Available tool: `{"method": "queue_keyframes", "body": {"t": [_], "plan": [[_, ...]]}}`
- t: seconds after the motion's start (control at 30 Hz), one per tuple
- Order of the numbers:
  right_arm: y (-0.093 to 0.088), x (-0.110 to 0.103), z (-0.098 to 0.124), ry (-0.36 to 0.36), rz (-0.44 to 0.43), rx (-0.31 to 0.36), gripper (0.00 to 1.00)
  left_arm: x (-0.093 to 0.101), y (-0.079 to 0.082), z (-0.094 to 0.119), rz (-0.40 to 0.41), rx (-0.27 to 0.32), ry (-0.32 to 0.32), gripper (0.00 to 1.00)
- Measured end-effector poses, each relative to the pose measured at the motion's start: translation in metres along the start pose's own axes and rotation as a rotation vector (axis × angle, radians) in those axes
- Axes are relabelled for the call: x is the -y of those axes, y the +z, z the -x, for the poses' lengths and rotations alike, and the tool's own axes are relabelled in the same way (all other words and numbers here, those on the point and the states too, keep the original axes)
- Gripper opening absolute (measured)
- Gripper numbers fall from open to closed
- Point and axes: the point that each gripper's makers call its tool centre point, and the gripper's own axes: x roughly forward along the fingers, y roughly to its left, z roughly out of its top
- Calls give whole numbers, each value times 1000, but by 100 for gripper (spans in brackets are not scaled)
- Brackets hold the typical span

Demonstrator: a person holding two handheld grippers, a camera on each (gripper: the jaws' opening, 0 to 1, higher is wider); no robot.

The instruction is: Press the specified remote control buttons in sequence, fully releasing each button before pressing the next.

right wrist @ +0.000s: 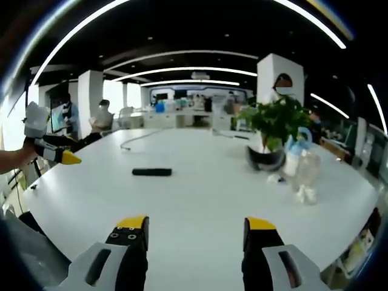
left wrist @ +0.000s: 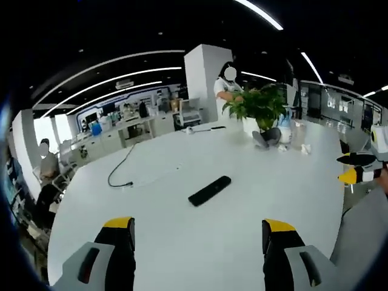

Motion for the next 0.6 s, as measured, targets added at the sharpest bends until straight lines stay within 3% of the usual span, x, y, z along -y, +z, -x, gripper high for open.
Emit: {"method": "queue_keyframes", "body": {"t": [0.13,0.3,0.6], "plan": [[-1,0,0,3,-2,-6,59,1,9,-15,-32,-13,-51,88],[-3,-3,-1,12,5,-17,57,-6,8,-38,-91,-58,-82,85],[-9,-4,-1,18,8,-57,38,-9,8,-71,-129,-124,-139,83]]}}
